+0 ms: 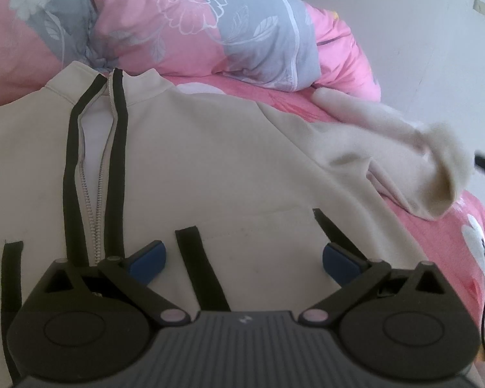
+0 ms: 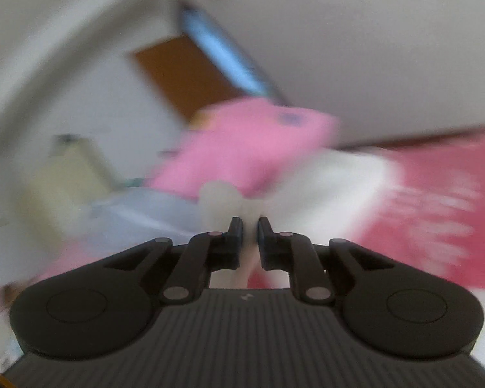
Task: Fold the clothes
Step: 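Grasp the hoodie sleeve cuff with the right tool and lift it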
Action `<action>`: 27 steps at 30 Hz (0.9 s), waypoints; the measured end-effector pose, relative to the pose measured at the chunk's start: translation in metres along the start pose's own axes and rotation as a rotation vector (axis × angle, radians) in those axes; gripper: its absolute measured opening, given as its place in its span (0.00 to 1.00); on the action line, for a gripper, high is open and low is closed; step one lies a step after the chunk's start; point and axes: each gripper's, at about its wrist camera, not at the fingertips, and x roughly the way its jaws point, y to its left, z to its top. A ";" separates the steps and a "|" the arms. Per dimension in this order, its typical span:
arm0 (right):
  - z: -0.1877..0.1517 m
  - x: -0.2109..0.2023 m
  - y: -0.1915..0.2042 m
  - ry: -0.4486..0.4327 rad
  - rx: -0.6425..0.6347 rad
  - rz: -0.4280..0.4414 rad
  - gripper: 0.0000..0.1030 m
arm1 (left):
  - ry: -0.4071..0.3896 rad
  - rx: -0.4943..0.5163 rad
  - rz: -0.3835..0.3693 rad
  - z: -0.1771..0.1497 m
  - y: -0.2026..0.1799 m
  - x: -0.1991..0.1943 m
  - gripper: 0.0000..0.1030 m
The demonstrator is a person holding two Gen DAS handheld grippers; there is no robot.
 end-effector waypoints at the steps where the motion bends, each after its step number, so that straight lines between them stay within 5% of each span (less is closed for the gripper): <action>1: 0.000 -0.002 -0.012 -0.002 0.030 -0.050 0.11 | 0.000 0.001 0.001 0.000 0.000 0.000 1.00; 3: -0.001 -0.006 -0.031 -0.004 0.078 -0.130 0.11 | 0.000 0.001 0.001 0.000 0.000 0.000 1.00; 8: -0.009 -0.012 -0.017 0.045 0.034 -0.145 0.24 | 0.000 0.002 0.002 -0.001 -0.001 0.000 1.00; 16: -0.063 0.049 0.082 0.204 -0.378 -0.224 0.84 | -0.004 -0.010 -0.009 -0.002 0.001 -0.001 1.00; 24: -0.092 0.123 0.086 0.280 -0.482 -0.431 0.82 | -0.006 -0.012 -0.014 -0.001 0.002 -0.001 1.00; 27: -0.086 0.119 0.080 0.257 -0.484 -0.407 0.50 | -0.006 -0.013 -0.015 -0.001 0.003 -0.001 1.00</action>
